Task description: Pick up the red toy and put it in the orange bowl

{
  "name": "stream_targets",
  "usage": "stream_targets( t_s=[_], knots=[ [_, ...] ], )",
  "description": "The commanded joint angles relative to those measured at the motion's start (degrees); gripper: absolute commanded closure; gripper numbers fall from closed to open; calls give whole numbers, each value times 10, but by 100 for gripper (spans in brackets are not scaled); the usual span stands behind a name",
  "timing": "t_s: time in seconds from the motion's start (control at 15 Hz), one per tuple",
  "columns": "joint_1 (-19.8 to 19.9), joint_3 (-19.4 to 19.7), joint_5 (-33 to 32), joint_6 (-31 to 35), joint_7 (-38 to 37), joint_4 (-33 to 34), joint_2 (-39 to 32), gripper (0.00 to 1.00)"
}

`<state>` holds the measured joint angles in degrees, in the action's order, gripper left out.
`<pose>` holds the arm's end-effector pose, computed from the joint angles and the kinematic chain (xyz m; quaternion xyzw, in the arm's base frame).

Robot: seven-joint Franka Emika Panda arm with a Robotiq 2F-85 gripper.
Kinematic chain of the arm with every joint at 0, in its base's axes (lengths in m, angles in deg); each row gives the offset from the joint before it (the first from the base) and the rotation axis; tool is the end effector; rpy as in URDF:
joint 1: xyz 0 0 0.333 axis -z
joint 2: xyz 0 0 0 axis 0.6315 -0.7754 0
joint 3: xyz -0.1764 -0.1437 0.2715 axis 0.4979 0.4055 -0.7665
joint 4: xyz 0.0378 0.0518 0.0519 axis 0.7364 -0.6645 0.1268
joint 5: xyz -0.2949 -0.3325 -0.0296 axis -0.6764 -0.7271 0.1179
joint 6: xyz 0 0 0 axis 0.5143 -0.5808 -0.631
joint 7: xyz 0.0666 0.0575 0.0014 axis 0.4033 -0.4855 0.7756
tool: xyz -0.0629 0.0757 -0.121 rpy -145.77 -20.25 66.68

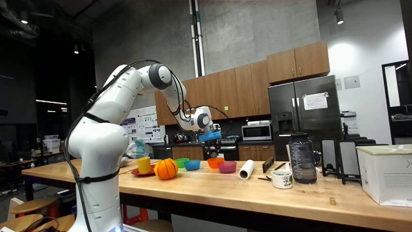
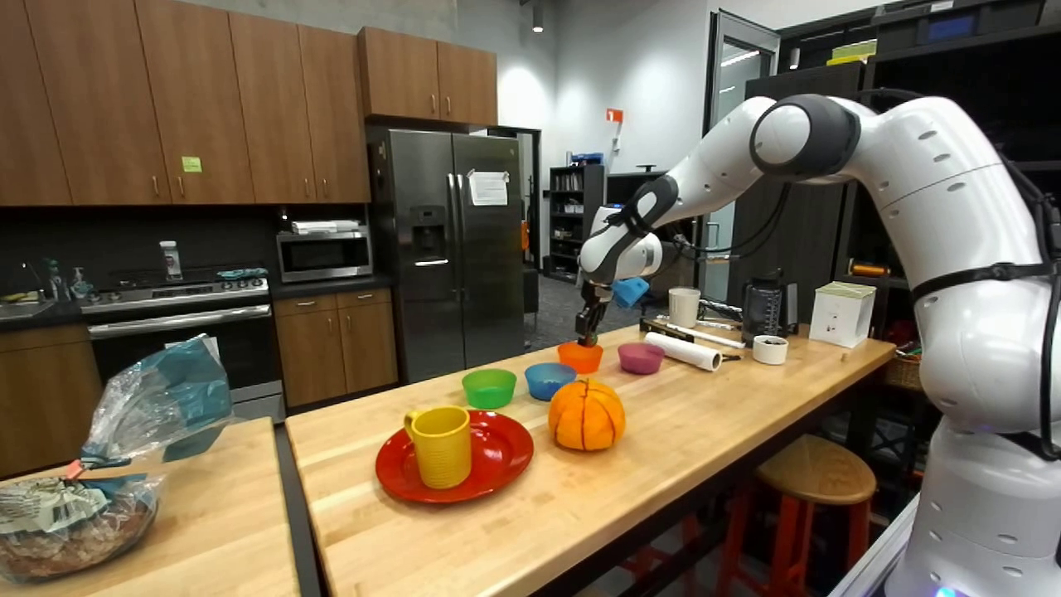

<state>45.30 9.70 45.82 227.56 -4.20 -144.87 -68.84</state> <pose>0.7600 -0.0612 0.2631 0.9675 0.2022 0.1464 0.0409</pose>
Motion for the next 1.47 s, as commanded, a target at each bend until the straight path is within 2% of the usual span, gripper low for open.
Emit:
stream_targets(
  t_s=[0.0,0.47,0.53,0.6,0.87,0.93,1.4],
  knots=[
    [9,-5,-9,-31,-7,52,-35,75],
    [11,-6,-9,-54,-8,82,-67,75],
    [10,-4,-10,-54,-12,84,-70,43],
    [11,-6,-8,-55,-12,84,-70,28],
    [12,-12,-3,-41,-11,59,-44,2],
    [12,-13,-2,-37,-12,50,-35,0],
    [11,-21,13,-40,-24,-86,91,0]
  ],
)
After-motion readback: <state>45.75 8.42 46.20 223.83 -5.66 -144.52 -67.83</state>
